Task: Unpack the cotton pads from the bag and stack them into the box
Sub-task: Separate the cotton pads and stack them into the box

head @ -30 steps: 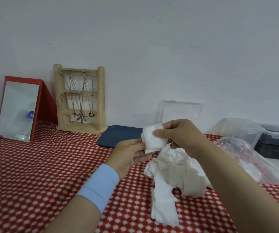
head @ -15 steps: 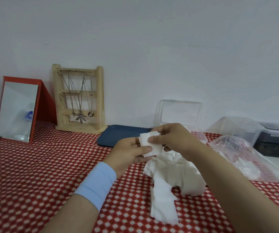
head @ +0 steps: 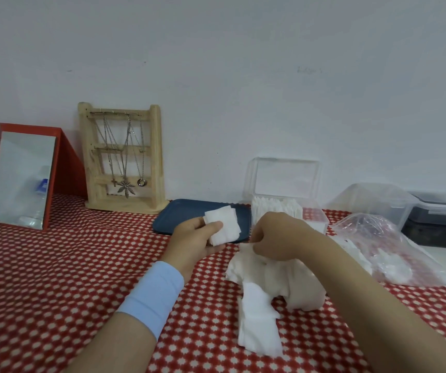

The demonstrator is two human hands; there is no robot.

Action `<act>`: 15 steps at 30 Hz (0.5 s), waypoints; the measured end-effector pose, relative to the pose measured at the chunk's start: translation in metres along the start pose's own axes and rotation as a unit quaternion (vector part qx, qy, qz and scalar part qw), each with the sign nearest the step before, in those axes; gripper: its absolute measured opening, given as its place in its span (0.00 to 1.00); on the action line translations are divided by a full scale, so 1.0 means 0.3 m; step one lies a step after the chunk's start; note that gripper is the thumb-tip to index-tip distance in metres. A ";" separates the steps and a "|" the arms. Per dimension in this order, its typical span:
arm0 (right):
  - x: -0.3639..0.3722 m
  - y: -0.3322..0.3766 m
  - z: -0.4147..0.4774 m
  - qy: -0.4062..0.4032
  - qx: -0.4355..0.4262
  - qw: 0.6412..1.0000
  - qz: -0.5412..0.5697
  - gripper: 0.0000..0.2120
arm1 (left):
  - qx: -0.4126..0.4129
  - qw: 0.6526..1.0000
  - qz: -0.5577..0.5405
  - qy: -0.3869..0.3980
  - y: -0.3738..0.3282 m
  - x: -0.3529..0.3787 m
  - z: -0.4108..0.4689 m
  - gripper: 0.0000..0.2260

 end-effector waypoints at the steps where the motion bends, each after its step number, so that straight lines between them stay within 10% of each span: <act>1: -0.015 -0.007 -0.001 -0.014 0.000 0.999 0.034 0.14 | 0.004 1.000 0.004 -0.011 -0.002 -0.006 -0.002 0.04; 9: -0.089 -0.031 -0.017 -0.028 -0.018 0.925 0.379 0.09 | 0.030 0.994 -0.002 -0.101 -0.018 -0.063 -0.010 0.04; 15: -0.046 -0.027 -0.004 -0.033 0.017 0.855 0.517 0.07 | -0.026 0.995 -0.084 0.036 -0.006 0.036 -0.019 0.08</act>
Point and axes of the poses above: each hand's wrist, its own z-axis towards the middle knuckle, its own x-axis out of the palm, y = z × x, the point moved 8 cm from there along z, towards the middle knuckle, and after that the axes turned 5 degrees about -x, right-handed, at the moved point
